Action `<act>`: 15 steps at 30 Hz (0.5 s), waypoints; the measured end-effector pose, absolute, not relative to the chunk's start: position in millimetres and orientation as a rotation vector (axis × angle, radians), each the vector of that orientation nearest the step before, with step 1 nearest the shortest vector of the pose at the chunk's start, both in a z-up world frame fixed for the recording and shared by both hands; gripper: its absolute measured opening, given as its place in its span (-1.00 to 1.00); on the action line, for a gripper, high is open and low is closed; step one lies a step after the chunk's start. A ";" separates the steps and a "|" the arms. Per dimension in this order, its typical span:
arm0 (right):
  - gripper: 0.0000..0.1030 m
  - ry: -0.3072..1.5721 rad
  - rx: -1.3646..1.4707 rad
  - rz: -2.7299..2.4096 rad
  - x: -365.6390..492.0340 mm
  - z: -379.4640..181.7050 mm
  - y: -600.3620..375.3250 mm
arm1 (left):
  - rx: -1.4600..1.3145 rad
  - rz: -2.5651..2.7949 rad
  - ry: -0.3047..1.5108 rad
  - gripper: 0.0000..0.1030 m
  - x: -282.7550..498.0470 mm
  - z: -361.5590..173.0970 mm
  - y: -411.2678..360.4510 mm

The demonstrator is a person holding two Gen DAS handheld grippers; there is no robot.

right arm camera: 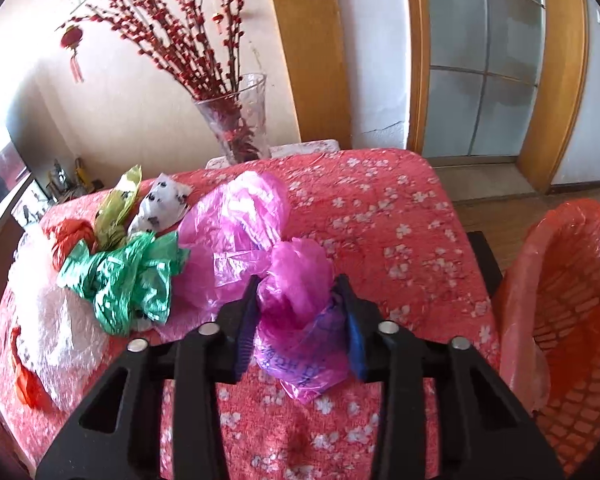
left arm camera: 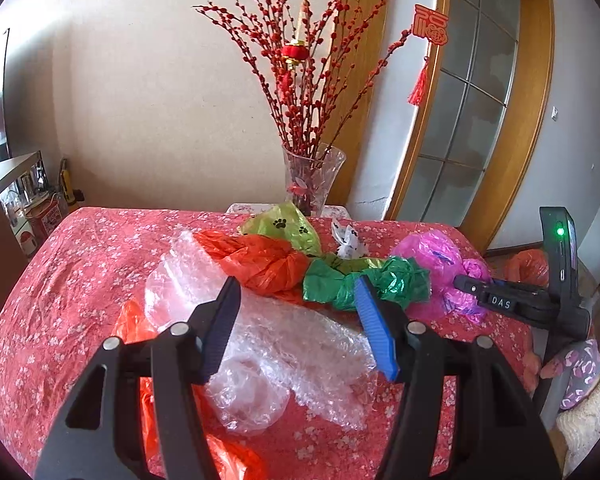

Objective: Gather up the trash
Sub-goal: 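Grasp the pink plastic bag with the right gripper, then grasp the green plastic bag with the left gripper while the right lifts the pink bag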

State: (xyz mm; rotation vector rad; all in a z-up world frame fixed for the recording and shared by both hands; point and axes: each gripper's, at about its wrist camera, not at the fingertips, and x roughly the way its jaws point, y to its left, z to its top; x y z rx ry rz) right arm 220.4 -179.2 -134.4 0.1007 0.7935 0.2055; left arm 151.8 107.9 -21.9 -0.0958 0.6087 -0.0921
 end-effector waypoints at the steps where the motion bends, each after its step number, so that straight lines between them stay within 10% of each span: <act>1: -0.52 0.790 0.101 0.212 217.6 -134.4 -179.7 | -0.091 -0.100 0.611 0.14 154.3 -21.1 104.5; 15: -0.59 0.702 0.228 0.124 168.3 -115.3 -244.0 | 0.053 -0.208 0.719 0.07 212.5 -37.8 35.2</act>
